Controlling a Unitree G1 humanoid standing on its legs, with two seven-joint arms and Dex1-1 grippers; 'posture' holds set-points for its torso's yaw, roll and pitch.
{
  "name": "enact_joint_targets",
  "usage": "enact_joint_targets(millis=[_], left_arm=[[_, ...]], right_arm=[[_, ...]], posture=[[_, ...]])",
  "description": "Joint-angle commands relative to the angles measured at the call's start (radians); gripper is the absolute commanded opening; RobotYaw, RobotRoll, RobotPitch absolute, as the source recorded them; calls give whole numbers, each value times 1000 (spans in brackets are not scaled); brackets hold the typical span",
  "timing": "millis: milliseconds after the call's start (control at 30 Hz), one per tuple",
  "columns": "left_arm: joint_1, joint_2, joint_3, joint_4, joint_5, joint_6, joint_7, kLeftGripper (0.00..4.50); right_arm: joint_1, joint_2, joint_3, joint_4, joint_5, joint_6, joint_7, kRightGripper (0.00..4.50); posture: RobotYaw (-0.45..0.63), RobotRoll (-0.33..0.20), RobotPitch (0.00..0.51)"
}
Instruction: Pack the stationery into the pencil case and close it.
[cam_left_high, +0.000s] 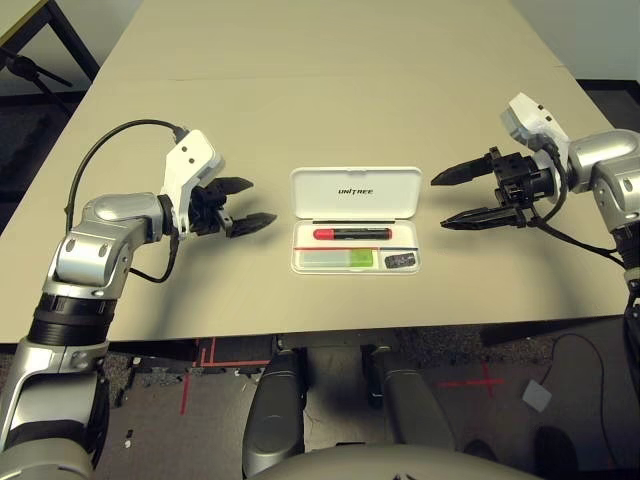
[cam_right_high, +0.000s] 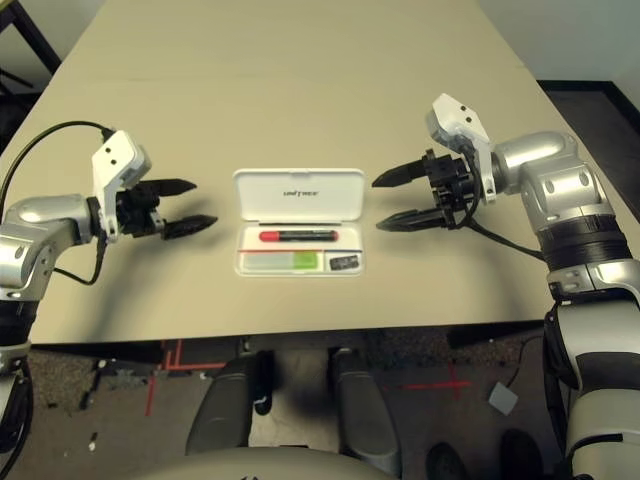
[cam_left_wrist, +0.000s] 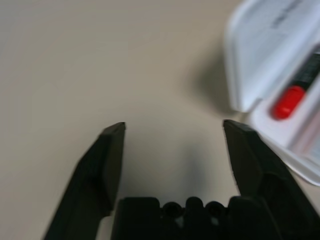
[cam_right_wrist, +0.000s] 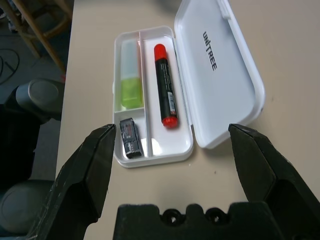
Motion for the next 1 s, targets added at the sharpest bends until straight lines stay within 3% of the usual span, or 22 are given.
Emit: enact_joint_targets(millis=[33, 233, 633, 867, 1000], left_arm=[[-20, -2, 5, 67, 35, -2, 36, 2365], [-108, -44, -12, 193, 84, -44, 89, 8], [-269, -144, -93, 387, 155, -174, 18, 8], [-316, -198, -183, 327, 163, -183, -107, 8], [-324, -192, -241, 283, 176, -182, -196, 8]], right_arm=[[-3, -22, -10, 9, 15, -10, 5, 4500], [24, -29, -23, -2, 32, -3, 5, 4500], [46, -62, -36, -8, 80, -6, 5, 4500], [67, -51, -56, -25, 79, 8, 5, 4500], [76, -43, -69, -39, 78, 22, 5, 4500]], posture=[[82, 0, 175], [74, 0, 174], [51, 0, 182], [33, 0, 187], [32, 0, 189]])
